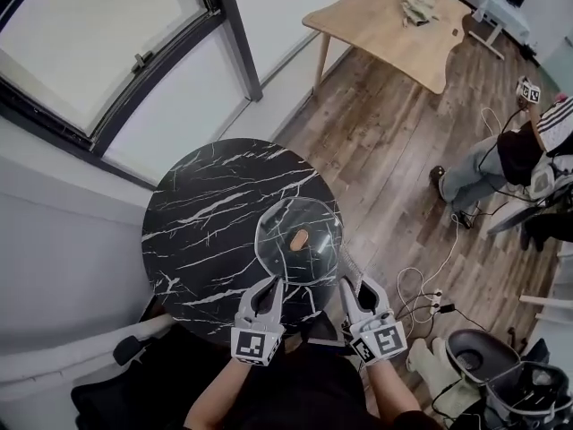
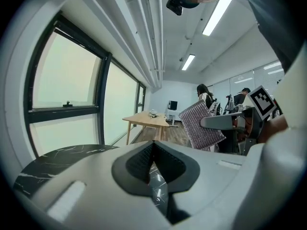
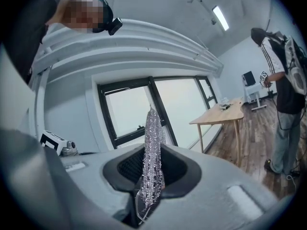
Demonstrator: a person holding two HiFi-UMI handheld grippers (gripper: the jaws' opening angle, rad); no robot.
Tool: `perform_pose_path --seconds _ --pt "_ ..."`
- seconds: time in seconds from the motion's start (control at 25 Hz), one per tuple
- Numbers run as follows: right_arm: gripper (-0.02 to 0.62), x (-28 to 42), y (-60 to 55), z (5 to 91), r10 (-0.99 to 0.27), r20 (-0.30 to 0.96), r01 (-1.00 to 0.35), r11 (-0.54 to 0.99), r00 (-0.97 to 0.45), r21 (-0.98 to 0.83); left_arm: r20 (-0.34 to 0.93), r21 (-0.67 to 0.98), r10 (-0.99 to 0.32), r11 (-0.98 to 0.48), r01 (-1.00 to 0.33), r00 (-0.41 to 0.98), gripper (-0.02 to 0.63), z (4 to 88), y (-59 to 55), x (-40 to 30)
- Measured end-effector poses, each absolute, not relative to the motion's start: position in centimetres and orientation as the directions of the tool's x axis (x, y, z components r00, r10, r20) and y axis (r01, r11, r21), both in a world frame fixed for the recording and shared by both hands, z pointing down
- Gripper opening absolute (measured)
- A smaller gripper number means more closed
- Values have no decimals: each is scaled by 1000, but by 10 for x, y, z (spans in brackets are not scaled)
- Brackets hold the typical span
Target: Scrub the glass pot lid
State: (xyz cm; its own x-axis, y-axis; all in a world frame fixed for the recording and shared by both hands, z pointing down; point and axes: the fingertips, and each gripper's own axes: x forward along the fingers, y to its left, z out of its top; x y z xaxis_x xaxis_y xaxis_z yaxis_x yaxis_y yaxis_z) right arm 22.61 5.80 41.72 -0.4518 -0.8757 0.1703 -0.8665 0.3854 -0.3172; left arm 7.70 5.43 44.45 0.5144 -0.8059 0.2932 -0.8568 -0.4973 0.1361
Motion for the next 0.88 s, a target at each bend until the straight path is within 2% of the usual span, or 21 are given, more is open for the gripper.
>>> perform_pose_path --seconds 0.24,0.36,0.6,0.88 --pt "78 228 35 459 -857 259 -882 371 -446 -292 330 160 -790 -493 -855 517 3 473 38 69" --pt "78 230 26 479 -845 299 -885 362 -444 -292 325 226 -773 -496 -838 545 2 484 28 71" --pt "77 214 3 531 -769 351 -841 442 -534 -312 358 240 -757 -491 -838 546 2 505 5 67" --pt "77 224 -29 579 -732 475 -871 442 -488 -215 391 262 -748 -467 -844 536 2 532 -10 66"
